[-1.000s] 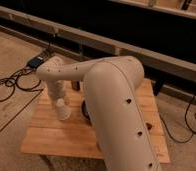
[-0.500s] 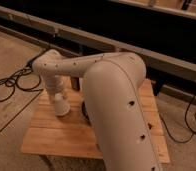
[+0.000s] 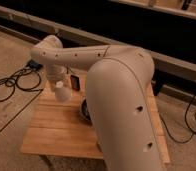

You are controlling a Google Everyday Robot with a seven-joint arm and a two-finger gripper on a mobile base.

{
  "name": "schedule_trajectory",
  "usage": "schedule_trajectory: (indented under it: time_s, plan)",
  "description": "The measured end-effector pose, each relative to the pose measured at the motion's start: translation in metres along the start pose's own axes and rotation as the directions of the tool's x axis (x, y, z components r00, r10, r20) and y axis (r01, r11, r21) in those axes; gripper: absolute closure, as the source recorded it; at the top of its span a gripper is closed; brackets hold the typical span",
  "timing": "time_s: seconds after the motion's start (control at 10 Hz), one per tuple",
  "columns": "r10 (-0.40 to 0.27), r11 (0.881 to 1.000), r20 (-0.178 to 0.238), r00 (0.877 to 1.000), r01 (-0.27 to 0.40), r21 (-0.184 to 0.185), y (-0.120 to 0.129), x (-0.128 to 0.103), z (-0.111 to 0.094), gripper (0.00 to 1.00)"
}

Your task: Place the eraser in the ceramic cup

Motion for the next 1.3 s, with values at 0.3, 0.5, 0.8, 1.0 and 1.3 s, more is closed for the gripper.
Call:
schedule_trajectory:
  time_s: [0.3, 0.5, 0.8, 1.0, 1.3]
  plan:
    - [-0.015, 1.000, 0.048, 0.999, 0.014, 0.018, -0.013, -0.020, -0.016, 1.00]
    - [-0.024, 0.999, 0.078, 0.997, 0.021, 0.044, -0.028, -0.034, -0.026, 1.00]
    - [-0.028, 0.998, 0.115, 0.993, 0.021, 0.063, -0.044, -0.051, -0.033, 1.00]
    - [-0.036, 0.997, 0.138, 0.990, 0.026, 0.070, -0.051, -0.060, -0.039, 1.00]
    - [-0.037, 0.997, 0.164, 0.986, 0.025, 0.079, -0.059, -0.073, -0.048, 1.00]
